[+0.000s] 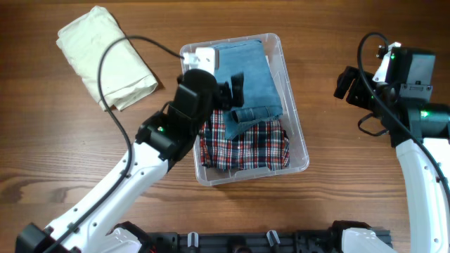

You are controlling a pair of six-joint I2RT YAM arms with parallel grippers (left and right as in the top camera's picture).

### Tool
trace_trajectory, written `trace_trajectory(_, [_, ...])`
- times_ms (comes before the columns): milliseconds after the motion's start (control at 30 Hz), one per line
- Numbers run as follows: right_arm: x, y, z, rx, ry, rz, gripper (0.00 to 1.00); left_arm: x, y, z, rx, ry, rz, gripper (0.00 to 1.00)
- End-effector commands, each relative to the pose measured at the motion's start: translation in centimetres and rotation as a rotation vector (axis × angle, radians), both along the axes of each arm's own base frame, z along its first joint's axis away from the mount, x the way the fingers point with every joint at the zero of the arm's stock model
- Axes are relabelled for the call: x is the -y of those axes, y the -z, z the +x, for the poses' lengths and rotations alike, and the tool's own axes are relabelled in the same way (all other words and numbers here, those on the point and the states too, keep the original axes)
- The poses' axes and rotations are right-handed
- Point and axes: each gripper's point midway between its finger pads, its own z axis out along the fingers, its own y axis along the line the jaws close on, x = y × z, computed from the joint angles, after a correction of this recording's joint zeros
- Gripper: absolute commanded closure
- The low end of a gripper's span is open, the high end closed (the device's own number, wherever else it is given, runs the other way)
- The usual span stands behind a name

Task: Pack container
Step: 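Place the jeans into the container's upper left and release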

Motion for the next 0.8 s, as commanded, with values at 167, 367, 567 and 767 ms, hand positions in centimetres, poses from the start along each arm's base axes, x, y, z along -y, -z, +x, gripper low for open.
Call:
trace_trajectory(167, [-0.7,0.8,0.2,-0.019,-0.016,0.047,0.00,1.7,-3.1,4.1,0.215,0.026,0.052,0.69])
trace_trajectory(367, [-0.8,0.9,0.2,-0.022,-0.022,0.052,0.00,2.6,14.1,6.3,-0.138,0.006,0.174,0.88])
trace_trajectory(567, [-0.9,0.9,0.2,-0.023,-0.024,0.054,0.00,1.3,30.4,-1.7,-0.719,0.102,0.218,0.90])
trace_trajectory(767, [-0.9,0.9,0.2,-0.024,-0.024,0.054,0.00,1.4,25.4,0.1,-0.616,0.099,0.174,0.67])
